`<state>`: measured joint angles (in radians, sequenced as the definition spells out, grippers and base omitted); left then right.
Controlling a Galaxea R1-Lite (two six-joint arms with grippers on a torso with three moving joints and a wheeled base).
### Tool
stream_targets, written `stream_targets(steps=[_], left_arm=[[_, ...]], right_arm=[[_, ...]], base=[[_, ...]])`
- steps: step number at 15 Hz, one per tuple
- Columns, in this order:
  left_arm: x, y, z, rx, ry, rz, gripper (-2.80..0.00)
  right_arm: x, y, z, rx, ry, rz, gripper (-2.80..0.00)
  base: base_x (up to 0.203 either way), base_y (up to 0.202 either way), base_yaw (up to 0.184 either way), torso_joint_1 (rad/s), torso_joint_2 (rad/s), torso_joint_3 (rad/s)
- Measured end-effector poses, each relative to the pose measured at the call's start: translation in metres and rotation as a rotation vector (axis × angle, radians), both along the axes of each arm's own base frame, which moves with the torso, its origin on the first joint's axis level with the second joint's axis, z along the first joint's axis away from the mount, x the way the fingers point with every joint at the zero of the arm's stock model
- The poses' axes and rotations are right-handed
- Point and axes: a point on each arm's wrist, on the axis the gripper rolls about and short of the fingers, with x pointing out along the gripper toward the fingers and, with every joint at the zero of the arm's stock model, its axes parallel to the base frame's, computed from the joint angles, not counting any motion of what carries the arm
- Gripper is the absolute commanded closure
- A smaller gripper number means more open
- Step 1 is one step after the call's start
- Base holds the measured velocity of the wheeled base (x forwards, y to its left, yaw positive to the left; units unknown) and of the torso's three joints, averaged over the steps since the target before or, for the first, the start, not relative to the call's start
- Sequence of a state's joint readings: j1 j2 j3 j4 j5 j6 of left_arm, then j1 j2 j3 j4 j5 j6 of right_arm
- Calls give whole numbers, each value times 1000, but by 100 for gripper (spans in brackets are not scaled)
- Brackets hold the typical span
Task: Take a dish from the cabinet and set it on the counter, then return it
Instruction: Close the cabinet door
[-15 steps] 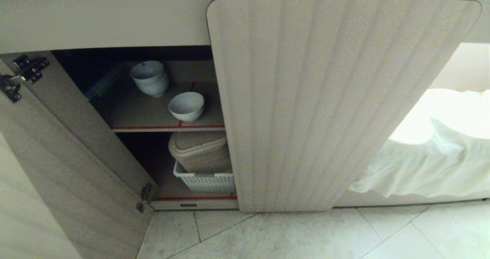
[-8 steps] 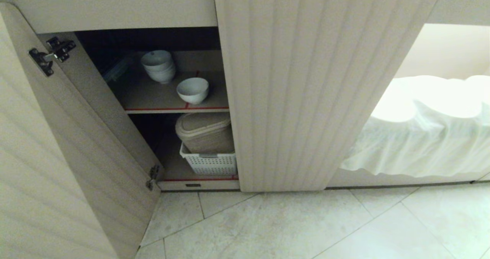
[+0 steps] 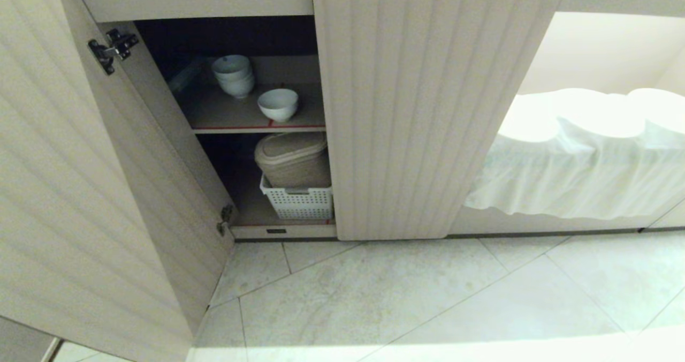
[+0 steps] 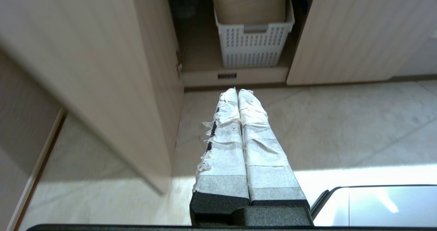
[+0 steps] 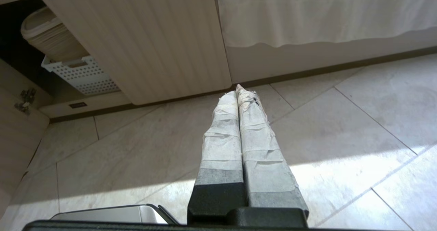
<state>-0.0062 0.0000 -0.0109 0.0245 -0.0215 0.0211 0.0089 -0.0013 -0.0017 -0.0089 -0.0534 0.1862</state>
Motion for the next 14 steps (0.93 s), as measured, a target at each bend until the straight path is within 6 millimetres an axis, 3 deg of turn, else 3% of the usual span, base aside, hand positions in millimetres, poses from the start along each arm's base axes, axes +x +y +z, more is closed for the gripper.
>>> stream_targets(steps=[3, 14], left_arm=[[0, 0, 0, 2, -1, 1, 0], [0, 0, 0, 3, -1, 2, 0]], right_arm=[[0, 0, 0, 0, 0, 0, 0], [0, 0, 0, 0, 0, 0, 0]], base=[[-141, 0, -1, 2, 3, 1], [0, 0, 0, 0, 0, 0]])
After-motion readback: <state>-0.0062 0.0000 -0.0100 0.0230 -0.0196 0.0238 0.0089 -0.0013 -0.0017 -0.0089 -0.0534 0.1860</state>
